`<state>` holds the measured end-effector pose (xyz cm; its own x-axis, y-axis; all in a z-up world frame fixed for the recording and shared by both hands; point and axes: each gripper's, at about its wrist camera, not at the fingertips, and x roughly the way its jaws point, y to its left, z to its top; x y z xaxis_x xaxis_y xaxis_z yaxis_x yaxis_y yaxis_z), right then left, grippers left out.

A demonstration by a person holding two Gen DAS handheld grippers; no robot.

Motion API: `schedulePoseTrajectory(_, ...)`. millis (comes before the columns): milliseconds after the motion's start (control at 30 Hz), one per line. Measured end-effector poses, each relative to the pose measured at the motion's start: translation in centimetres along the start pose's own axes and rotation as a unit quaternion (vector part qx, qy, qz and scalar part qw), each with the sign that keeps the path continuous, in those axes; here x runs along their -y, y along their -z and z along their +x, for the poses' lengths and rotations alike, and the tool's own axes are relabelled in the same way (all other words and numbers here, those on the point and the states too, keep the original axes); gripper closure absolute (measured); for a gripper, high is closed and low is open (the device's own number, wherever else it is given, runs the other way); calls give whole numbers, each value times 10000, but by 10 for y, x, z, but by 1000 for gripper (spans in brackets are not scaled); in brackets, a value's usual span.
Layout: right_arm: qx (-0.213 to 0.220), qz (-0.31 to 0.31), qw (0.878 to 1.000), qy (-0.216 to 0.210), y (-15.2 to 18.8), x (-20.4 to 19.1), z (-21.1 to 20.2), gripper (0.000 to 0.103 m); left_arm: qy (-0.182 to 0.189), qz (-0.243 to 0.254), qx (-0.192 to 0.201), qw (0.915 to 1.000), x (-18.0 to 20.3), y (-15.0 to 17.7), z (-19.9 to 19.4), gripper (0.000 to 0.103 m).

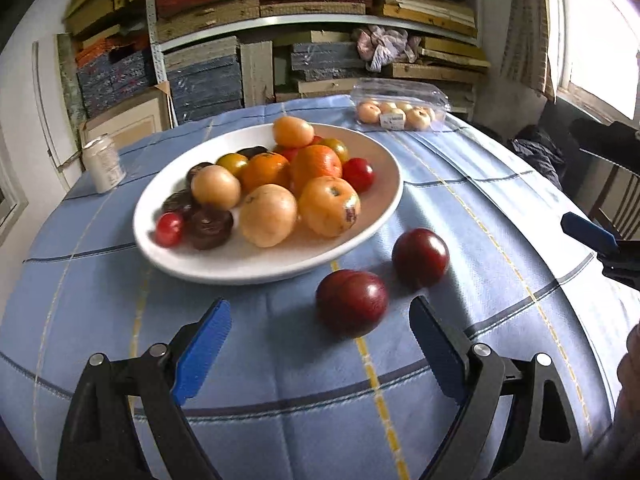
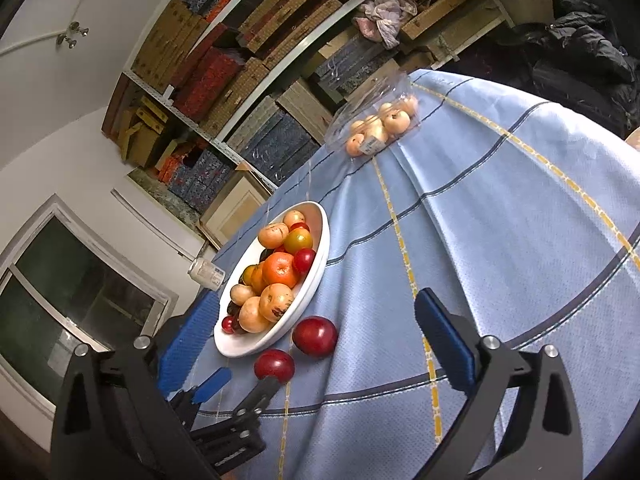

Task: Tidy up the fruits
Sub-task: 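Grasp a red plum with the left tool while the right tool grasps another red plum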

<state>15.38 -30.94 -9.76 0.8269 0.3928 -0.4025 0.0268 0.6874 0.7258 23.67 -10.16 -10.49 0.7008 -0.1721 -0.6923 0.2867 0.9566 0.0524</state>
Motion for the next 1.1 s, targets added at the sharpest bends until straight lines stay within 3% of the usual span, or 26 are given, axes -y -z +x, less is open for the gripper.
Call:
schedulePoseTrajectory(300, -111, -20, 9999, -14, 2, -2, 4, 6, 208, -370, -551, 9976, -10, -7, 31, 13)
schedulePoseTrajectory(500, -184, -76, 9998, 18, 5, -4, 8, 6, 290, -363, -594, 9972, -10, -7, 34, 13)
schedulePoseTrajectory(633, -212, -93, 9997, 53, 6, -4, 9, 6, 271, -360, -581, 9973, -10, -7, 34, 25)
schedulePoseTrajectory(933, -245, -104, 9996, 77, 6, -2, 10, 6, 337, -296, -529, 9976, -7, -8, 31, 35)
schedulePoseTrajectory(1033, -258, -112, 9996, 87, 6, -2, 10, 6, 389, -207, -489, 9978, -3, -8, 30, 45)
schedulePoseTrajectory(1100, -267, -111, 9995, 96, 7, -3, 11, 6, 446, -136, -456, 9979, 0, -8, 28, 56)
